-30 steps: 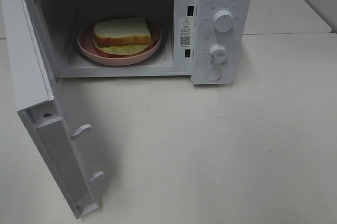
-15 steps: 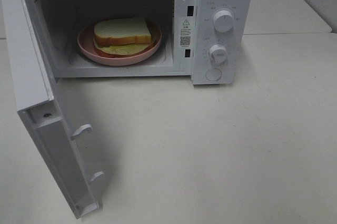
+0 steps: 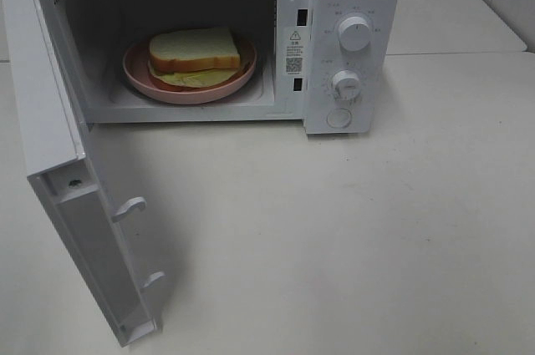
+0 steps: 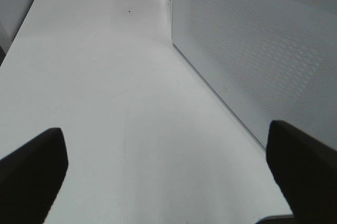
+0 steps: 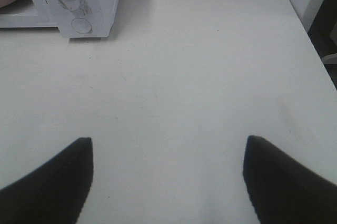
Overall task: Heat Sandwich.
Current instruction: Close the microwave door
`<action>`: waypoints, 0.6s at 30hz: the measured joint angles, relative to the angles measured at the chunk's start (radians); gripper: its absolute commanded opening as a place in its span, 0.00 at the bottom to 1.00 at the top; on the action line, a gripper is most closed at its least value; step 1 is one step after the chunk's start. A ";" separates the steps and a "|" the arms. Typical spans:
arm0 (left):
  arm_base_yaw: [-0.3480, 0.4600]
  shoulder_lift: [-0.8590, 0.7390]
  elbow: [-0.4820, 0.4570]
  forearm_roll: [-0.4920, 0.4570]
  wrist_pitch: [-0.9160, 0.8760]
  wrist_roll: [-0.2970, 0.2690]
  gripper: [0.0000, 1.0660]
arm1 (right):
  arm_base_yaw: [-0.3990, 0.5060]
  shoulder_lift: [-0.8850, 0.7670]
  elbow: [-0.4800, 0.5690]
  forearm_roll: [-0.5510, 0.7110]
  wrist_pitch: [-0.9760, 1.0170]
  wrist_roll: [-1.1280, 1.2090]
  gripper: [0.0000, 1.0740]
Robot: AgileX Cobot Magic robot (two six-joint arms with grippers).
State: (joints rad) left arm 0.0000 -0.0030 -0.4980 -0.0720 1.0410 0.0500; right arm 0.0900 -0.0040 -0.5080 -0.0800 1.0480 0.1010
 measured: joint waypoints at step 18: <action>0.000 0.000 0.000 0.000 0.000 0.000 0.92 | 0.000 0.000 0.000 0.000 0.000 -0.001 0.70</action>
State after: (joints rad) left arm 0.0000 -0.0030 -0.4980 -0.0720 1.0410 0.0500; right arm 0.0900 -0.0040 -0.5080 -0.0800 1.0480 0.1000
